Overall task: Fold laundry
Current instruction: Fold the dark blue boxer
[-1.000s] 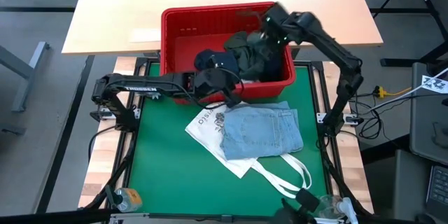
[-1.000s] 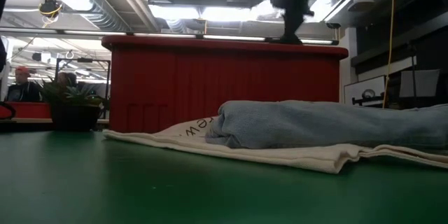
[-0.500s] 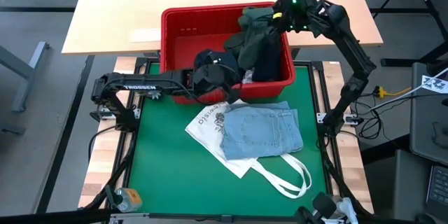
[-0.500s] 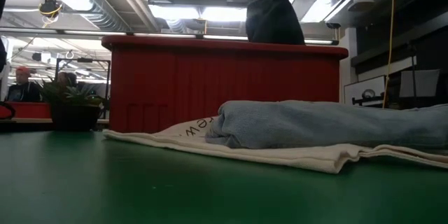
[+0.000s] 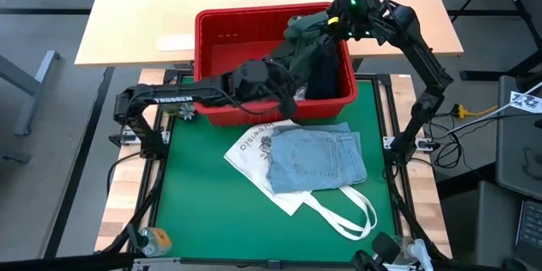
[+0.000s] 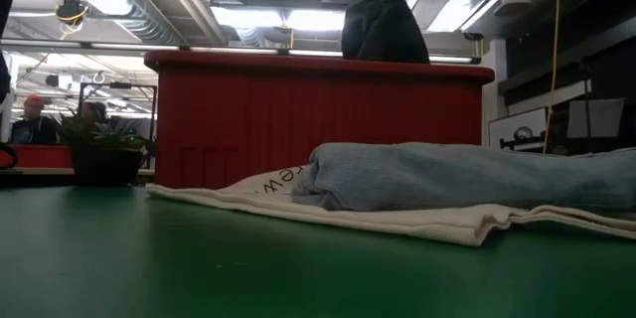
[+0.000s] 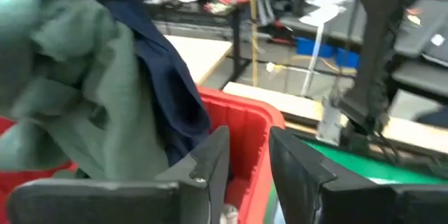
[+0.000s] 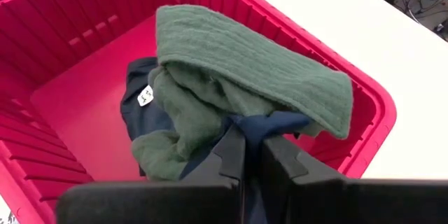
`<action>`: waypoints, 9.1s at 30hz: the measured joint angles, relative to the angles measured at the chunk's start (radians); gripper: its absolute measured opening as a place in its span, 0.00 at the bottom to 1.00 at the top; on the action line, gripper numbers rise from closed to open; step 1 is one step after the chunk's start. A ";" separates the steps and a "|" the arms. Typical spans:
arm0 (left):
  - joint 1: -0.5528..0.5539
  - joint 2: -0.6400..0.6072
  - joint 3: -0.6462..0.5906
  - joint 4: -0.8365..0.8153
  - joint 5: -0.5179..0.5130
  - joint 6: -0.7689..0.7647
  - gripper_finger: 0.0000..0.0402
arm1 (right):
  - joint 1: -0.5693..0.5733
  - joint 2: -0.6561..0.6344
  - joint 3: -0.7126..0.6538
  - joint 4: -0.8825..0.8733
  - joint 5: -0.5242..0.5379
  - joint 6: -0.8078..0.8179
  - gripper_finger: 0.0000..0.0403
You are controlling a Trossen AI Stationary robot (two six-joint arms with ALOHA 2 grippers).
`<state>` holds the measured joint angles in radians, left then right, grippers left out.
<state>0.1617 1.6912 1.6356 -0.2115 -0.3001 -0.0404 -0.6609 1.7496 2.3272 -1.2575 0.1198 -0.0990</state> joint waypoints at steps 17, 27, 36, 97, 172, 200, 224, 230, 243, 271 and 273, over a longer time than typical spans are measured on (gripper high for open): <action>0.026 0.164 0.000 0.196 -0.003 0.288 0.48 | 0.000 0.000 0.000 0.000 -0.001 0.000 0.06; 0.082 0.202 0.001 0.378 0.005 0.199 0.48 | 0.000 0.000 0.000 0.000 -0.009 0.000 0.06; 0.121 0.270 0.002 0.512 0.102 0.072 0.48 | 0.000 0.000 0.000 0.000 -0.009 0.000 0.06; 0.240 -0.251 0.000 -0.114 0.286 -0.105 0.00 | -0.001 0.001 0.000 0.025 0.008 -0.040 0.51; 0.383 -0.412 0.000 -0.254 0.231 -0.026 0.00 | 0.013 0.002 -0.571 0.251 -0.522 0.260 0.48; 0.383 -0.413 0.000 -0.253 0.231 -0.026 0.00 | 0.013 0.002 -0.571 0.394 -0.524 0.237 0.32; 0.384 -0.461 0.000 -0.232 0.133 0.051 0.00 | 0.013 -0.002 -0.197 0.394 -0.496 0.192 0.01; 0.384 -0.528 0.000 -0.171 0.085 0.077 0.00 | 0.013 -0.004 0.004 0.346 -0.354 0.139 0.01; 0.384 -0.610 0.000 -0.162 -0.003 0.080 0.00 | 0.011 -0.083 0.011 0.417 -0.312 0.139 0.01; 0.194 -0.620 0.000 0.007 0.170 -0.089 0.00 | 0.013 -0.341 0.012 0.255 -0.587 0.148 0.00; 0.166 -0.616 0.000 0.006 0.172 -0.089 0.00 | 0.013 -0.357 0.012 0.205 -0.589 0.148 0.00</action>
<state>0.3275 1.0755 1.6360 -0.2054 -0.1276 -0.1297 -0.6476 1.3928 2.3390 -1.0524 -0.4690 0.0486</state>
